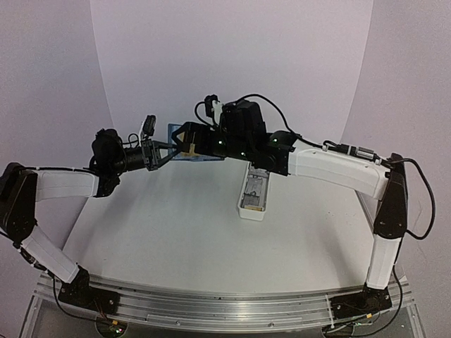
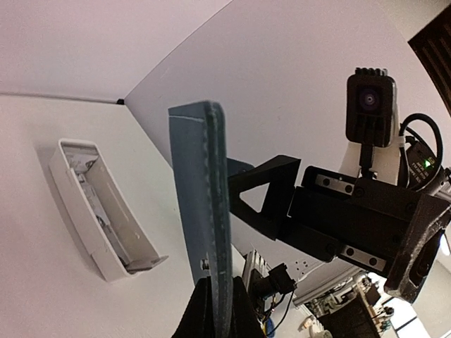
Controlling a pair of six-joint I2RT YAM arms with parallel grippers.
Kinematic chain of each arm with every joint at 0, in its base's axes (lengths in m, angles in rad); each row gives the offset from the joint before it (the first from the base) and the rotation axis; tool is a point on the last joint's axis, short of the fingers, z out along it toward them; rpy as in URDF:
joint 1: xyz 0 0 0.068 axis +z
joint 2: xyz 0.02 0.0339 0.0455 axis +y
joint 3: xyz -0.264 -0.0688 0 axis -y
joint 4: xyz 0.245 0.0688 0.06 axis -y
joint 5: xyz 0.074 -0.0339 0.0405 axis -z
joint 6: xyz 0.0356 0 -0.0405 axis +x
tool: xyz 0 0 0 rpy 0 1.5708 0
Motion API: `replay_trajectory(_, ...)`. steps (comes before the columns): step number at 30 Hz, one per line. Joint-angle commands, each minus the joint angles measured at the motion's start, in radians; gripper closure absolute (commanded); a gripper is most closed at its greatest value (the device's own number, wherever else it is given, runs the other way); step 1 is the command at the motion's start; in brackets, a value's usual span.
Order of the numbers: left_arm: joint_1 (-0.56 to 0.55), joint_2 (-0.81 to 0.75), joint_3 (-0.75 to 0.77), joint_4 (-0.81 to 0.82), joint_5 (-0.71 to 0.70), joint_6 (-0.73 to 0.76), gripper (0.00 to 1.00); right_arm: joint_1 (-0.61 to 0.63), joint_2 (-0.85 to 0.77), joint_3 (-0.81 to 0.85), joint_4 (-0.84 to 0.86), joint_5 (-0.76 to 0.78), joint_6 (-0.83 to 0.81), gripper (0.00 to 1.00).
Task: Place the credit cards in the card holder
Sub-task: Insert the credit card into the card holder.
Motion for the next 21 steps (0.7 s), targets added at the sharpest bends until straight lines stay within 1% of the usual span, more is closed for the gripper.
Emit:
replay_trajectory(1, 0.001, 0.044, -0.098, 0.113, 0.037, -0.080, 1.00, -0.013, -0.017, -0.052, 0.007, -0.039, 0.053, 0.02)
replay_trajectory(4, 0.007, 0.067, -0.192, 0.135, 0.050, -0.118, 1.00, -0.018, -0.006, -0.079, 0.008, -0.024, 0.078, 0.02)
replay_trajectory(8, 0.018, 0.119, -0.295, 0.188, 0.070, -0.112, 1.00, -0.018, 0.031, -0.110, 0.008, -0.038, 0.114, 0.02)
replay_trajectory(11, 0.024, 0.187, -0.339, 0.204, 0.065, -0.089, 1.00, -0.017, 0.065, -0.158, 0.008, -0.058, 0.177, 0.02)
replay_trajectory(14, 0.036, 0.292, -0.369, 0.206, 0.078, -0.057, 1.00, -0.018, 0.104, -0.159, 0.006, -0.069, 0.211, 0.05)
replay_trajectory(16, 0.043, 0.327, -0.366, 0.195, 0.098, -0.039, 1.00, -0.018, 0.121, -0.152, 0.007, -0.076, 0.222, 0.05)
replay_trajectory(18, 0.049, 0.360, -0.351, 0.149, 0.099, -0.012, 1.00, -0.018, 0.143, -0.139, 0.006, -0.095, 0.237, 0.06)
replay_trajectory(21, 0.050, 0.391, -0.335, 0.049, 0.047, 0.033, 1.00, -0.018, 0.165, -0.144, 0.008, -0.125, 0.260, 0.07)
